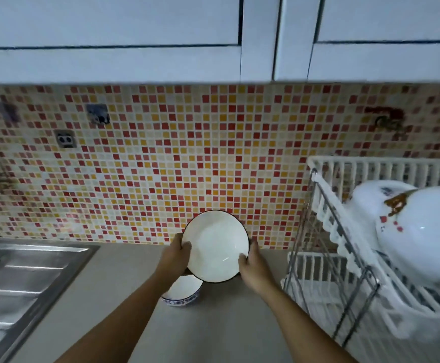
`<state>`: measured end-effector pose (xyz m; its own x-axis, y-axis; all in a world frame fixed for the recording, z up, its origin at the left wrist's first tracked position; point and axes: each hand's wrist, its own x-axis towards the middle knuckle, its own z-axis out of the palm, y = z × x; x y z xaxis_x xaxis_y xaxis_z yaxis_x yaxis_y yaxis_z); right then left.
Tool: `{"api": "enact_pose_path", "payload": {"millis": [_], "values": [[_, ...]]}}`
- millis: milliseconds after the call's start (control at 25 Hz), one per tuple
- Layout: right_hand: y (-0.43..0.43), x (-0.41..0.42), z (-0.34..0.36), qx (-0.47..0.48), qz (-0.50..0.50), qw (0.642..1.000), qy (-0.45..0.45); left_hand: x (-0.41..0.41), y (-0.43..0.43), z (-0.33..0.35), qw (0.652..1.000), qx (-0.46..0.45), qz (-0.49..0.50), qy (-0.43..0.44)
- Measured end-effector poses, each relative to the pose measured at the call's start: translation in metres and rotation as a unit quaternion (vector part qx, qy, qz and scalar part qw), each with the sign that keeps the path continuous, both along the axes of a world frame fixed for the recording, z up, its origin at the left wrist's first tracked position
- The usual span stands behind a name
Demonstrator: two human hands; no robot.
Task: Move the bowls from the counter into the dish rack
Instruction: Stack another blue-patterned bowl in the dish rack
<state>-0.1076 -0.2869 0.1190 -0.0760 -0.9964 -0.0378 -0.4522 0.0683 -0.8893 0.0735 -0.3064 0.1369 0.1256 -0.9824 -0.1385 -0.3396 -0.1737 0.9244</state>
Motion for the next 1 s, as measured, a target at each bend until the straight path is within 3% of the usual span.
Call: {"api": "enact_pose_path", "payload": {"millis": [240, 480, 680, 760, 840, 920, 1000], "values": [[0.045, 0.011, 0.094, -0.166, 0.094, 0.981, 0.041, 0.045, 0.051, 0.081, 0.989, -0.108, -0.096, 0.015], [0.097, -0.013, 0.189, -0.326, 0.089, 0.931, 0.137, 0.017, 0.089, 0.155, 0.932, -0.312, -0.157, 0.094], [0.127, -0.086, 0.223, -0.400, 0.058, 0.895, 0.189, -0.039, 0.115, 0.186, 0.884, -0.396, -0.248, 0.020], [0.136, -0.125, 0.232, -0.428, 0.041, 0.880, 0.199, -0.072, 0.119, 0.202, 0.837, -0.442, -0.322, -0.018], [0.143, -0.164, 0.242, -0.452, 0.021, 0.860, 0.237, -0.093, 0.110, 0.203, 0.795, -0.516, -0.317, -0.049], [0.151, -0.203, 0.254, -0.471, 0.000, 0.833, 0.289, -0.129, 0.093, 0.216, 0.815, -0.495, -0.294, -0.064], [0.159, -0.243, 0.263, -0.492, -0.026, 0.798, 0.347, -0.183, 0.087, 0.247, 0.799, -0.442, -0.388, -0.127]]}}
